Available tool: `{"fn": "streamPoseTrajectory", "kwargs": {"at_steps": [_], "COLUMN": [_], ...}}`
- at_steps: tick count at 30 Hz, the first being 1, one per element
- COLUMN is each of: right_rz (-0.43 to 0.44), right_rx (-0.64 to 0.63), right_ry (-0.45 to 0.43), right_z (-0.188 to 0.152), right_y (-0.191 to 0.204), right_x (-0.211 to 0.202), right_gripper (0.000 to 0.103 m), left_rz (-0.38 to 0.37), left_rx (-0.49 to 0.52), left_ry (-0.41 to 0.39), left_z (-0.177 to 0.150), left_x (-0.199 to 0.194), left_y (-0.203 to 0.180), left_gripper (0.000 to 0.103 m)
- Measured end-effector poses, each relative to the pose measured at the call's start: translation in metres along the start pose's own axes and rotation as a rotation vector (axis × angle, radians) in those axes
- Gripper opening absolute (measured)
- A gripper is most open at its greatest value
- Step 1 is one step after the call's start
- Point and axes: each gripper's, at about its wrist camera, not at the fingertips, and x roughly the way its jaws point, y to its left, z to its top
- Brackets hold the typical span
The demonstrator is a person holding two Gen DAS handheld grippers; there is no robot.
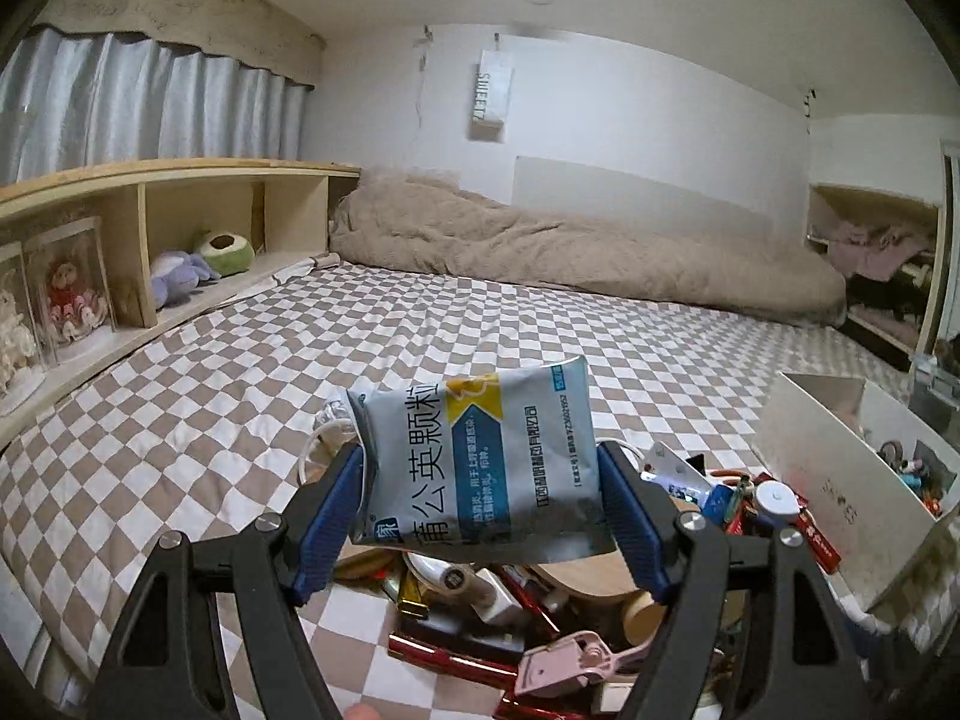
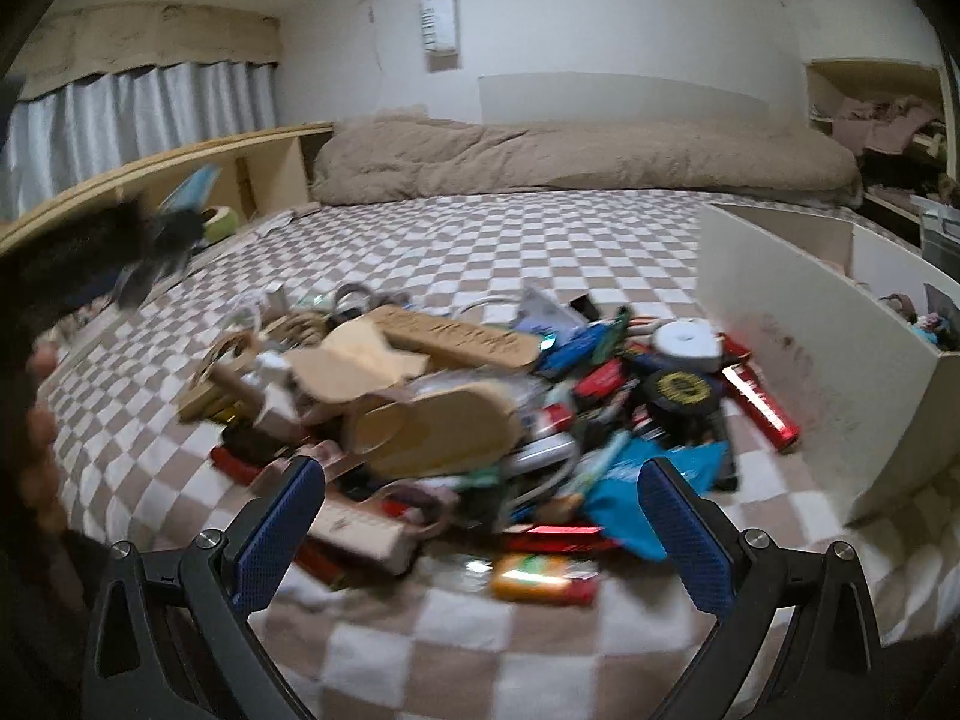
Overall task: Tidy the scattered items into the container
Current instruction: 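Lift the blue sachet with the left tool while the right tool grasps the white box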
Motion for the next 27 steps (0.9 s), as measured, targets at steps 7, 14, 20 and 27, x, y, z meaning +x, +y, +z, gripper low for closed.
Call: {"fn": "streamPoseTrajectory", "kwargs": {"at_steps": [7,14,20,27], "right_rz": [-0.019,-0.057,-0.117,-0.070], "right_rx": [0.031,0.051,0.028,0.016], "right_ry": [0.040,0.099,0.122,0.141], "right_z": [-0.017,-0.022,-0.024,-0.023], "right_y": [0.033,0.052,0.048,0.040], "right_x": [0.014,0.037,0.044,0.036], "right_gripper": [0.103,0.087,0.063,0.059], "left_rz": [0.003,-0.029,-0.071,-0.083], "left_rx": [-0.012,-0.066,-0.076,-0.094], "left_ry": [0.034,0.058,0.091,0.138], "left_z": [-0.013,-0.020,-0.029,-0.034], "left_x": [0.002,0.003,0.006,0.012], "left_y": [0.013,0.023,0.020,0.019], "left_gripper": [0.077,0.077,0.077,0.077]}}
